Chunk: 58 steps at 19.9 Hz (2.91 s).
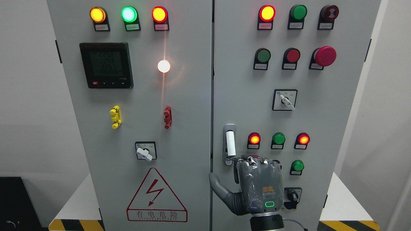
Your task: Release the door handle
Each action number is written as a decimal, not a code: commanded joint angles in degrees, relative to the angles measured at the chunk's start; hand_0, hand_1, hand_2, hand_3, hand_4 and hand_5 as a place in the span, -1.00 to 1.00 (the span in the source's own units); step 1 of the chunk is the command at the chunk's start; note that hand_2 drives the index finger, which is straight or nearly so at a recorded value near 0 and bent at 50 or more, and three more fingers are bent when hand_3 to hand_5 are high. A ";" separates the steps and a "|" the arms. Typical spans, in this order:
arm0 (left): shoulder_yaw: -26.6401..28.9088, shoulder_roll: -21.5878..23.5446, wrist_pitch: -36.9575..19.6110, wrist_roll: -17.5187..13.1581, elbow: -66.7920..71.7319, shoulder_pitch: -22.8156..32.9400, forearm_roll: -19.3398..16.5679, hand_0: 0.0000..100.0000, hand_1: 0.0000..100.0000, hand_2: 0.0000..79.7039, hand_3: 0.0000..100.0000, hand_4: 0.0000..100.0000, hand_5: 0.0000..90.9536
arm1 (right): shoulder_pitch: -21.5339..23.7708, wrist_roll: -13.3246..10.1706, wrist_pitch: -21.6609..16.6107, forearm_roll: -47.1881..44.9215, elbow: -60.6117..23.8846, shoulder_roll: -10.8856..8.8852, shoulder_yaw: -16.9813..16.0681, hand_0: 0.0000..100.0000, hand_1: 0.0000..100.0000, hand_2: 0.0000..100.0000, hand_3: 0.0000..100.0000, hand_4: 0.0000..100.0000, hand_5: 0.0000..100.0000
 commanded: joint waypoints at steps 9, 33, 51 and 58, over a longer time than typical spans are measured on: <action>0.00 -0.02 -0.01 -0.01 0.02 0.53 0.04 -0.76 0.11 -1.00 -1.00 -1.00 -1.00 | -4.77 -0.04 0.16 0.40 6.49 0.36 -2.13 -0.56 -0.28 0.90 1.00 1.00 1.00; 0.00 -0.02 -0.01 -0.01 0.02 0.53 0.04 -0.76 0.11 -1.00 -1.00 -1.00 -1.00 | -5.65 -0.39 0.16 0.40 7.37 0.45 -3.80 -0.44 -0.24 0.89 1.00 1.00 1.00; 0.00 0.07 -0.01 -0.01 0.02 0.53 0.04 -0.76 0.11 -1.00 -1.00 -1.00 -1.00 | -5.65 -0.48 0.25 0.40 7.37 0.45 -4.24 -0.32 -0.21 0.89 1.00 1.00 1.00; 0.00 -0.02 -0.01 -0.01 0.02 0.53 0.04 -0.76 0.11 -1.00 -1.00 -1.00 -1.00 | -5.56 -0.66 0.25 0.23 7.19 0.54 -4.32 -0.29 -0.19 0.89 1.00 1.00 1.00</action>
